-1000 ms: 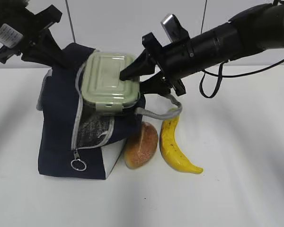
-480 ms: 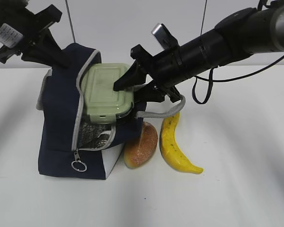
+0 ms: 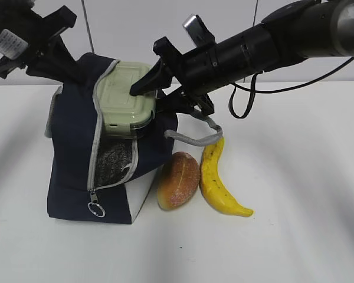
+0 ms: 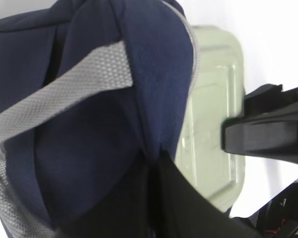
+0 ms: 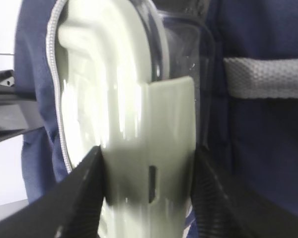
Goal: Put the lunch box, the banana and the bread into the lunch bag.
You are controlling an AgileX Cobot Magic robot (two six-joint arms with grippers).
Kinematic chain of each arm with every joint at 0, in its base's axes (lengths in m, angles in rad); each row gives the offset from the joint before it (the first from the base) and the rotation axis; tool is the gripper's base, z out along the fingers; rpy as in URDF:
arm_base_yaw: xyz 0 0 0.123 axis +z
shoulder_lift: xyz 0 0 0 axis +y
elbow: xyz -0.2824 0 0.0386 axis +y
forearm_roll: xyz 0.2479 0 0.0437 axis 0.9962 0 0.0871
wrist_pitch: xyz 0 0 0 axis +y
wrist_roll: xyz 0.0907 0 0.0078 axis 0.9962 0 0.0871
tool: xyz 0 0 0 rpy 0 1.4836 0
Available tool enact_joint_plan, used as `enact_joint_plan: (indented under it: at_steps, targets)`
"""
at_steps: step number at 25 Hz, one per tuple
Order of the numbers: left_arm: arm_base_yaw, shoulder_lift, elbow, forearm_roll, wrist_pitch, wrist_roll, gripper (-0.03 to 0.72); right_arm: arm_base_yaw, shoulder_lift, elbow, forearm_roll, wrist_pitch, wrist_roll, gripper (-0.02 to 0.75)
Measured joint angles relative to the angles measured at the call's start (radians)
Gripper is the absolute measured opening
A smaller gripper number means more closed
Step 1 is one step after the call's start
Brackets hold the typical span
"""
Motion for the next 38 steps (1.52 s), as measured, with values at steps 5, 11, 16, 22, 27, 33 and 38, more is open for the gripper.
enact_joint_plan:
  at_steps: [5, 11, 16, 22, 27, 33, 38]
  targets:
    - [0.000, 0.000, 0.000, 0.004, -0.005, 0.000, -0.003, 0.005, 0.034, -0.050, -0.009, 0.009, 0.031, 0.359]
    - [0.000, 0.000, 0.000, 0.008, 0.000, 0.000, -0.003, 0.055, 0.119, -0.094, -0.003, 0.015, 0.059, 0.359]
    - [0.000, 0.000, 0.000, 0.010, 0.003, 0.001, -0.003, 0.071, 0.179, -0.103, -0.003, 0.006, 0.063, 0.359]
    - [0.000, 0.000, 0.000, 0.006, 0.006, 0.004, -0.003, 0.072, 0.257, -0.119, -0.015, -0.025, 0.070, 0.359]
    - [0.000, 0.000, 0.000, 0.006, 0.006, 0.004, -0.003, 0.075, 0.263, -0.124, -0.024, -0.054, 0.076, 0.359]
    - [0.000, 0.000, 0.000, 0.006, 0.006, 0.004, -0.003, 0.077, 0.263, -0.130, -0.076, -0.075, 0.082, 0.360]
    - [0.000, 0.000, 0.000, 0.006, 0.009, 0.005, -0.003, 0.079, 0.263, -0.132, -0.110, -0.077, 0.087, 0.376]
